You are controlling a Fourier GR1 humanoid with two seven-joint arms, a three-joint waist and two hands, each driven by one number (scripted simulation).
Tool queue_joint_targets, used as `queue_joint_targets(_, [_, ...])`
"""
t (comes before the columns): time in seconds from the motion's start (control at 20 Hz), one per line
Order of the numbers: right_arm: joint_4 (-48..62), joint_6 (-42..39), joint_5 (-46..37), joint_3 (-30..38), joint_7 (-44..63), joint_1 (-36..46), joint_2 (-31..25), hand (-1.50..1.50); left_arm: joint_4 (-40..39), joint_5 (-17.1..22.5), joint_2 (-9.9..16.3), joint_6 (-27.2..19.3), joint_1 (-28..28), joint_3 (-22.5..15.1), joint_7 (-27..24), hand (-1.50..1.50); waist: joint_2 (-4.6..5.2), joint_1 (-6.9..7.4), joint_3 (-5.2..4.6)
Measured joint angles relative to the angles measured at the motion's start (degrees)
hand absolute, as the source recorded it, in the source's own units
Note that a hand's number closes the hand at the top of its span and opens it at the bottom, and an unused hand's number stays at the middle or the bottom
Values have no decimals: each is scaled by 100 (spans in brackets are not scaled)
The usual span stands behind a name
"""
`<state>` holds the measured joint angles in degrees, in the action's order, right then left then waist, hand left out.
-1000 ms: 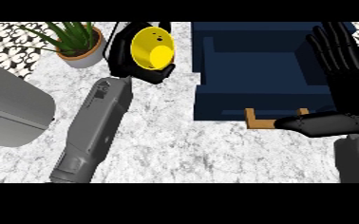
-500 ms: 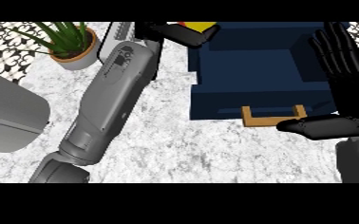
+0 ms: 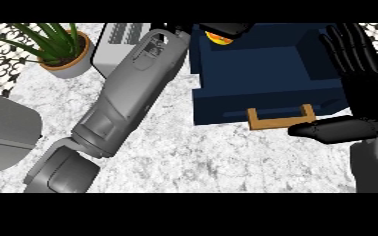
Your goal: Pick up the cup, place it into the drawer and close the drawer
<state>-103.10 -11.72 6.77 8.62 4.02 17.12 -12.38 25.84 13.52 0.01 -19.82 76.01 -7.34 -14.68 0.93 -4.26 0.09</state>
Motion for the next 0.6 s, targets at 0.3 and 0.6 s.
queue_joint_targets(0.3, [107,-83,54,-66,-34,236,-2,-150,-651,187,0,246,61,-634,208,150,85,-294,6])
queue_joint_targets(0.6, [173,-167,64,-215,-50,448,34,-150,-858,358,0,414,-59,-1138,269,-150,147,-544,5])
